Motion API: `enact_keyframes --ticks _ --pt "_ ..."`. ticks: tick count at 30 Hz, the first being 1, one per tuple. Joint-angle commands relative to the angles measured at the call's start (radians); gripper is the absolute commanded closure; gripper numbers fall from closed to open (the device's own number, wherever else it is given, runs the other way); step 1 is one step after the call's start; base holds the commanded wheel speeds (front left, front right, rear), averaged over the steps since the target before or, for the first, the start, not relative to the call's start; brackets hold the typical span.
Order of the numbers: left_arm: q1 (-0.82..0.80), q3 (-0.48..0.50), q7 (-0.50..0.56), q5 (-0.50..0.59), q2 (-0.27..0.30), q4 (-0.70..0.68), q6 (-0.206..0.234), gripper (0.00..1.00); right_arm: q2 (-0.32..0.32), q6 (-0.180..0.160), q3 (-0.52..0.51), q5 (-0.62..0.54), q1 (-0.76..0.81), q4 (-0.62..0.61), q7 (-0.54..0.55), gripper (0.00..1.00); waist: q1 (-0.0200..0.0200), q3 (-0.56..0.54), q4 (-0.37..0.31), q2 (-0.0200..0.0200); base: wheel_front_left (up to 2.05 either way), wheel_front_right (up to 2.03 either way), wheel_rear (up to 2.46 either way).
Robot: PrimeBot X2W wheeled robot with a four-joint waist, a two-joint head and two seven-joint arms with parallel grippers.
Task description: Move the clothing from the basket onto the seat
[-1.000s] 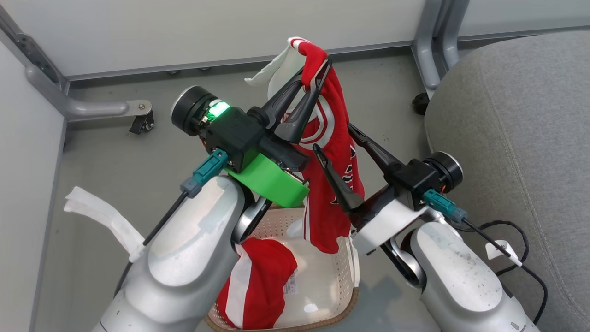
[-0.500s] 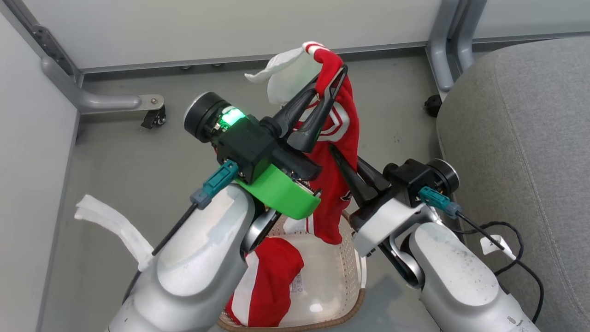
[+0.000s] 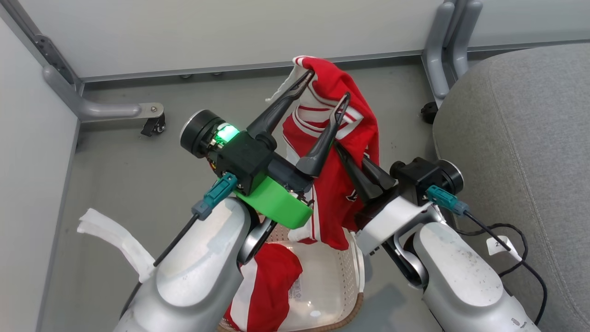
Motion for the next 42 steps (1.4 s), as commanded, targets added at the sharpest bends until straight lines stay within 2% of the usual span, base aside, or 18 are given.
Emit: enact_keyframes --ticks 1,16,42 --pt "0.016 0.004 -0.003 0.008 0.001 0.004 -0.003 0.0 -0.004 -0.001 -0.007 -0.001 0.016 -0.006 -0.002 1.0 0.0 -0.004 -0.004 0.0087 0.0 0.0 0.0" --pt "0.08 0.021 -0.003 0.041 0.006 0.002 -0.003 0.0 -0.004 -0.001 -0.103 -0.062 0.078 -0.052 -0.002 1.0 0.0 -0.024 -0.061 0.0087 0.0 0.0 0.0" --pt "0.127 -0.033 -0.002 0.059 0.075 0.035 -0.003 0.0 -0.003 -0.001 -0.322 -0.139 0.22 -0.196 -0.002 1.0 0.0 0.043 -0.333 0.0087 0.0 0.0 0.0"
